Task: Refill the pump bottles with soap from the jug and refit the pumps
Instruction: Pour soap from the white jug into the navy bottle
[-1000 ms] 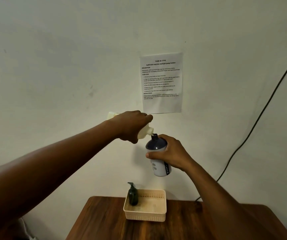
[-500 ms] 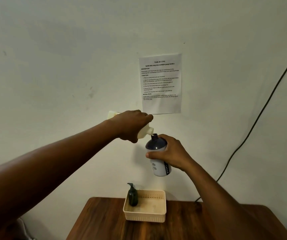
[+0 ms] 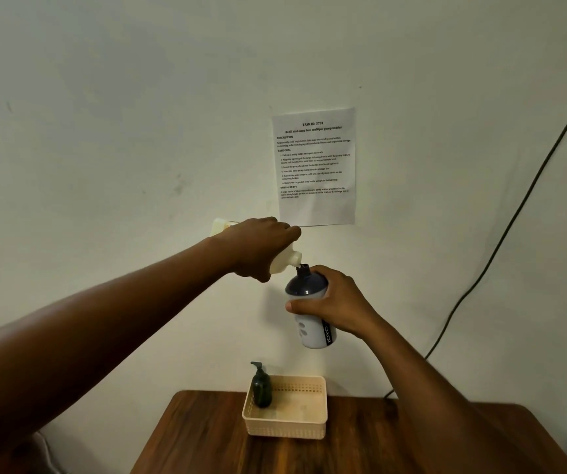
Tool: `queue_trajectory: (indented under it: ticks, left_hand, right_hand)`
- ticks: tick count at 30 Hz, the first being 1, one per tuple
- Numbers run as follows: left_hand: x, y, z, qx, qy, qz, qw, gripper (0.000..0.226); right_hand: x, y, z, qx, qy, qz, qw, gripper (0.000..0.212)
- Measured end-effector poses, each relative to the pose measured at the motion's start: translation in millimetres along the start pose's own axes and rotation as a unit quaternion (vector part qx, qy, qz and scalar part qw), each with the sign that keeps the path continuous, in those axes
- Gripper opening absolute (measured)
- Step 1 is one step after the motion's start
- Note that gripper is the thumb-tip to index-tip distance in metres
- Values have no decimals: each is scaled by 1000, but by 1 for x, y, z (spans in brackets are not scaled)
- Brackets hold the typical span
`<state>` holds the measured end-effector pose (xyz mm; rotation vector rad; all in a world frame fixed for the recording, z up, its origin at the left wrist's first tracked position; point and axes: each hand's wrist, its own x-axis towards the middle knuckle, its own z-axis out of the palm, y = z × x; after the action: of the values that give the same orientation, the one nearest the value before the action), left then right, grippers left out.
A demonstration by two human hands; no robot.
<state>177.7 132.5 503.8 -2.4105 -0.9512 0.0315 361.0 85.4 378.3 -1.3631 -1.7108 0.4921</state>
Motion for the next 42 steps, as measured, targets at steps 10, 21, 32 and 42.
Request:
queue_trajectory:
  ticks: [10, 21, 32, 42]
  left_hand:
    - [-1, 0, -1, 5, 5, 2, 1000, 74]
    - [-1, -1, -4, 12, 13, 7, 1000, 73]
    - [-1, -2, -3, 21, 9, 11, 1000, 73]
    - [0, -3, -4, 34, 18, 16, 999, 70]
  right_hand:
    - [0, -1, -1, 3, 0, 1, 1000, 60]
    - [2, -2, -2, -3, -1, -1, 1000, 60]
    - [3, 0, -1, -2, -1, -2, 1000, 61]
    - [4, -1, -2, 9, 3, -7, 1000, 60]
